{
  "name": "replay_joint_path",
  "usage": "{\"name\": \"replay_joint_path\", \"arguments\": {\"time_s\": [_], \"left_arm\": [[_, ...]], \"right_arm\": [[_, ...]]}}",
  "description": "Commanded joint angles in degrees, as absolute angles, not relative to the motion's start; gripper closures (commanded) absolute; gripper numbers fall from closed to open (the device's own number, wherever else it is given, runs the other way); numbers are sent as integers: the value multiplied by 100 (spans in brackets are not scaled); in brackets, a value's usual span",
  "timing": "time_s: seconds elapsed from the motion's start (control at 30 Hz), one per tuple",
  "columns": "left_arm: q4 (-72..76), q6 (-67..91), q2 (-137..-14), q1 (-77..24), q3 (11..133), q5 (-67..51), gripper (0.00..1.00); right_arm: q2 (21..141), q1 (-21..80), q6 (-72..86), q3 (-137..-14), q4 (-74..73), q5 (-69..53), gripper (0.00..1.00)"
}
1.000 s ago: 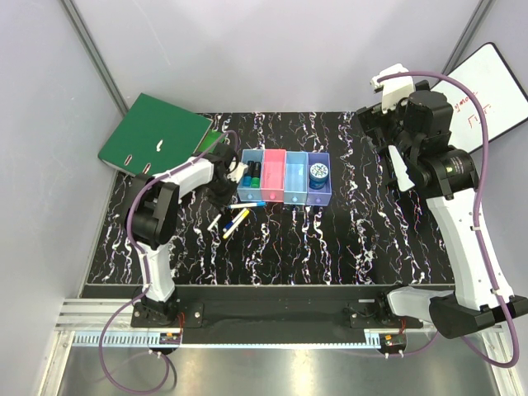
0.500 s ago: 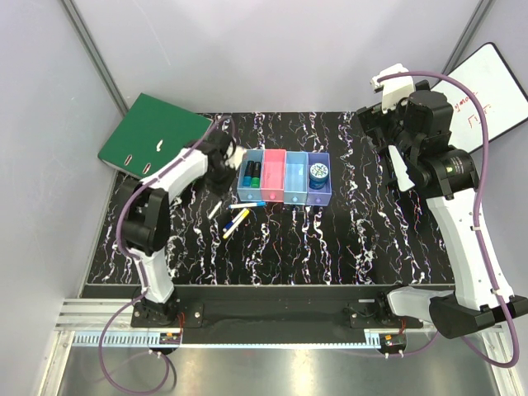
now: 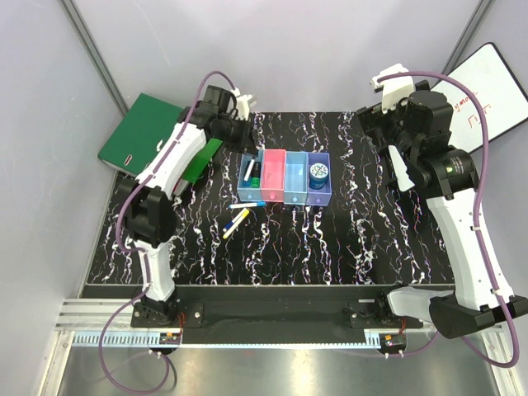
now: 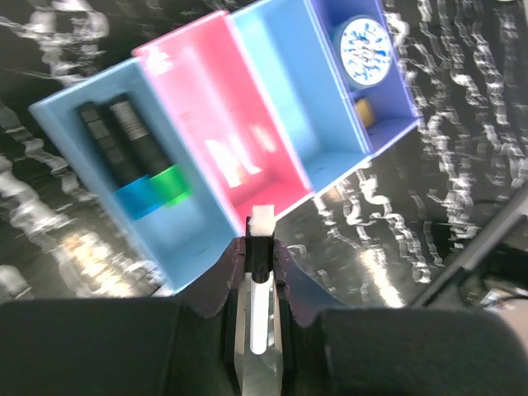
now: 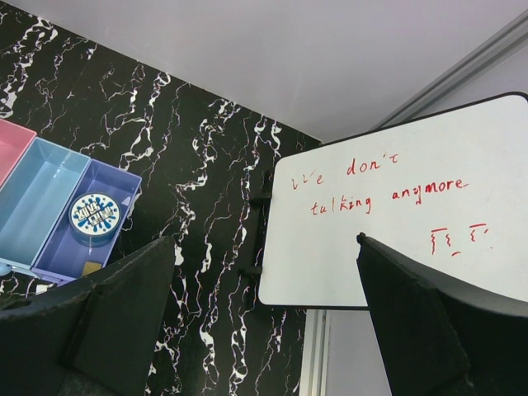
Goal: Sort the stationery into containers
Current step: Place the pen in the storage box.
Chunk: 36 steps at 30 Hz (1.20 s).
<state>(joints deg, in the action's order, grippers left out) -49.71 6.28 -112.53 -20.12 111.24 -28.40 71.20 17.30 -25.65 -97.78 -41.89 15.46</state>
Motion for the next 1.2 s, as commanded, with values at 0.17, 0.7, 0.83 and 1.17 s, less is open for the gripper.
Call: {"name": "replay_joint_path", "arguments": {"time_s": [0.17, 0.7, 0.83, 1.17], "left_arm": [[-3903, 1459, -12225, -2206, 11855, -4183, 100], [-3279, 1055, -12982, -2452, 11857, -2761, 100], [-3164, 923, -12929, -2461, 11611, -2409, 100], [-3094, 853, -13017, -2461, 11496, -2171, 78]], "right_arm": [[6978, 1679, -2628, -9563, -4131, 1573, 0], [7137, 1608, -2566, -9536, -4122, 1494, 0], [7137, 1600, -2558, -9519, -4131, 1468, 0], [7093, 1591, -2549, -9510, -4140, 1459, 0]]}}
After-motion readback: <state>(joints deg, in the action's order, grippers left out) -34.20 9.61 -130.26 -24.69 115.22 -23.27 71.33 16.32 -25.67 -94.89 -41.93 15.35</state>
